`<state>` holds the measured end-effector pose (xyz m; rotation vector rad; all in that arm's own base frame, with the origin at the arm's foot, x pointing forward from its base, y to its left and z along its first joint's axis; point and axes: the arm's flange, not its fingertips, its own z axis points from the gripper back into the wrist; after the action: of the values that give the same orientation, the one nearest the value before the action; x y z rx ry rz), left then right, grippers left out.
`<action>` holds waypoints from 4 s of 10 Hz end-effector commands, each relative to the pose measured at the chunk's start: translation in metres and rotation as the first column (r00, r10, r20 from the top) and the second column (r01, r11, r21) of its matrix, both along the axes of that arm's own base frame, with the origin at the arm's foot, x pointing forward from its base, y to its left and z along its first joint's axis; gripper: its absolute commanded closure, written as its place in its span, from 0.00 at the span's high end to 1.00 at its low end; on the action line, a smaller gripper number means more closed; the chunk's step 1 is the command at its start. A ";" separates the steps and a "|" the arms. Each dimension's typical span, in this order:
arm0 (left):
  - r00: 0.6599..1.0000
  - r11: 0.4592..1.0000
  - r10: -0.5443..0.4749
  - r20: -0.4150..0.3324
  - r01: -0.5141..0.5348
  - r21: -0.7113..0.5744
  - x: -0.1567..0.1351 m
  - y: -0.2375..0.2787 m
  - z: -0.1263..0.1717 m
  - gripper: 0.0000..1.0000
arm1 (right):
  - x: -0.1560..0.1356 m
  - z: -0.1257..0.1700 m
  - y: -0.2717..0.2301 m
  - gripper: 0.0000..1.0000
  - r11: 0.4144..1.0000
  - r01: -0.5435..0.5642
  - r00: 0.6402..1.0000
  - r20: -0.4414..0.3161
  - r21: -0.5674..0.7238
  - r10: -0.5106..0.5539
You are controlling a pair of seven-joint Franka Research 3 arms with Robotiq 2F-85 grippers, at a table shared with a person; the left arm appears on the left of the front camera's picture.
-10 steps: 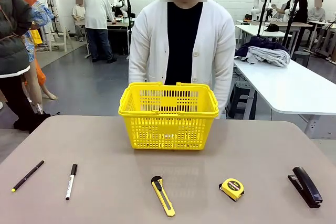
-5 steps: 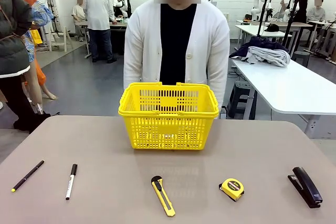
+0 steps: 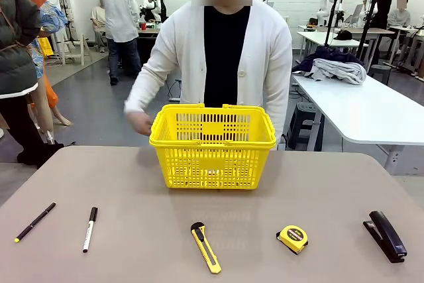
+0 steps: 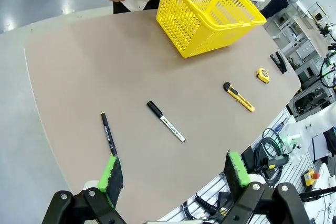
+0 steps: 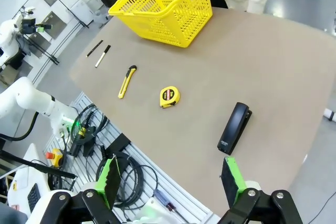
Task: Place the items the person wants into the basket.
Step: Pick up the item the person points to and place it in the Market Basket.
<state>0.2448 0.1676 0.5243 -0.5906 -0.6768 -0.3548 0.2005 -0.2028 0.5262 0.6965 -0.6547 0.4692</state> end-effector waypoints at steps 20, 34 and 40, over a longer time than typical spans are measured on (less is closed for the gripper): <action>0.997 0.912 0.035 -0.065 -0.005 0.409 0.044 -0.052 -0.065 1.00 | 0.000 -0.002 0.002 1.00 1.000 -0.009 1.000 0.020 0.020 0.009; 0.979 0.826 0.048 -0.201 0.074 0.558 0.148 -0.082 -0.108 1.00 | 0.000 -0.002 0.002 1.00 1.000 -0.009 1.000 0.020 0.020 0.009; 0.942 0.710 0.049 -0.332 0.201 0.675 0.154 -0.130 -0.188 1.00 | 0.000 -0.002 0.002 1.00 1.000 -0.009 1.000 0.020 0.020 0.009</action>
<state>0.4126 0.0406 0.3461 0.0121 -0.1515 -0.5747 0.2009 -0.2017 0.5263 0.6984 -0.6533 0.4637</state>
